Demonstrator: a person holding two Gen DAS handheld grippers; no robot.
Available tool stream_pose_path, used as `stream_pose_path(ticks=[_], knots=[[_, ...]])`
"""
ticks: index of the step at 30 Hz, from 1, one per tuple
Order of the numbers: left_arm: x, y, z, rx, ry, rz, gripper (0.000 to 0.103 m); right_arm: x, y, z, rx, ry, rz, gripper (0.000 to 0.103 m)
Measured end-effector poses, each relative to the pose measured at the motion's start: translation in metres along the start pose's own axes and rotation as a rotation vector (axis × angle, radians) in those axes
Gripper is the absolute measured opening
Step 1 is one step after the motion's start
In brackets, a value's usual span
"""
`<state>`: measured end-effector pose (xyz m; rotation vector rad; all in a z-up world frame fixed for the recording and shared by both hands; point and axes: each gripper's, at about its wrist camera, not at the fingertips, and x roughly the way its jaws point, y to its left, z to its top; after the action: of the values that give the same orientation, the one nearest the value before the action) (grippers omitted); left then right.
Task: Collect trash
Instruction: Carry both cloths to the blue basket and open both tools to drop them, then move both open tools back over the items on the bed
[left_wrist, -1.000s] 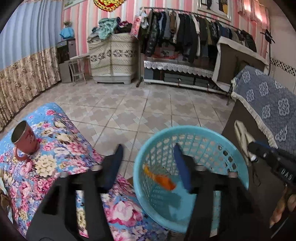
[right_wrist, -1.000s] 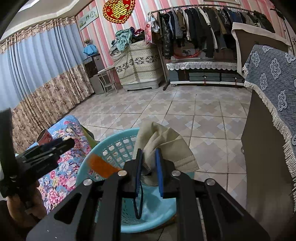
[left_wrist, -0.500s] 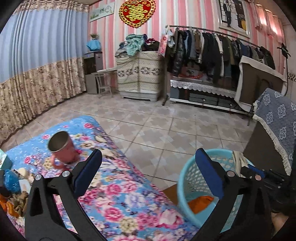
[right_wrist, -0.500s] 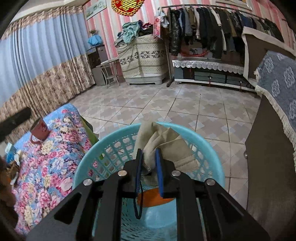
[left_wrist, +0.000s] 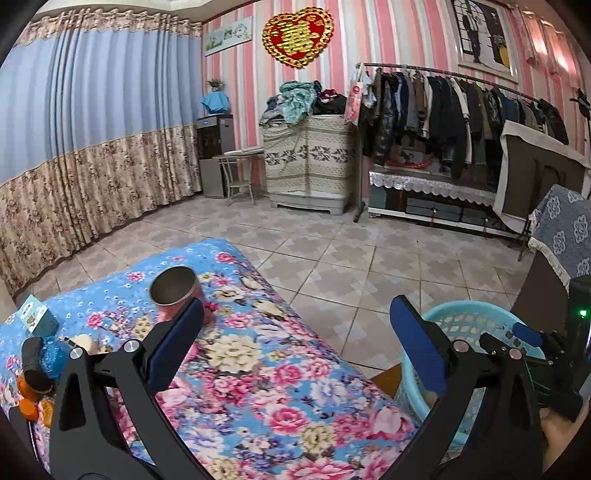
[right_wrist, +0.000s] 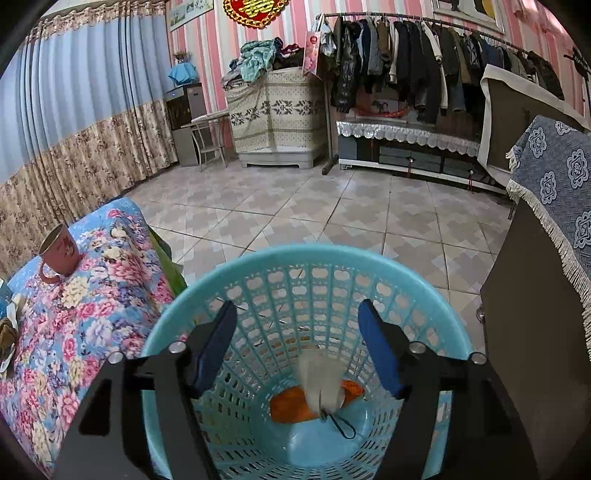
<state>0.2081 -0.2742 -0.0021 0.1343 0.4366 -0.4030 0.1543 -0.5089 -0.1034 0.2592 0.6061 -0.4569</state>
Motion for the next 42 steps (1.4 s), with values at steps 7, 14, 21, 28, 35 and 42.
stream_pose_path(ticks=[7, 14, 21, 28, 35, 42], knots=[[-0.015, 0.031, 0.003, -0.046, -0.019, 0.042, 0.098, -0.016, 0.005, 0.007, 0.005, -0.054, -0.017, 0.098], [-0.034, 0.062, 0.000, -0.068, -0.033, 0.087, 0.098, -0.025, 0.008, 0.009, -0.003, -0.067, -0.025, 0.098], [-0.061, 0.101, -0.011, -0.107, -0.038, 0.135, 0.098, -0.054, 0.032, 0.013, -0.031, -0.127, -0.011, 0.098], [-0.088, 0.149, -0.024, -0.164, -0.033, 0.188, 0.098, -0.087, 0.072, 0.012, -0.063, -0.182, 0.059, 0.099], [-0.114, 0.200, -0.048, -0.214, -0.021, 0.278, 0.098, -0.108, 0.121, 0.001, -0.108, -0.196, 0.139, 0.098], [-0.142, 0.254, -0.081, -0.281, 0.013, 0.370, 0.098, -0.123, 0.174, -0.016, -0.179, -0.204, 0.214, 0.099]])
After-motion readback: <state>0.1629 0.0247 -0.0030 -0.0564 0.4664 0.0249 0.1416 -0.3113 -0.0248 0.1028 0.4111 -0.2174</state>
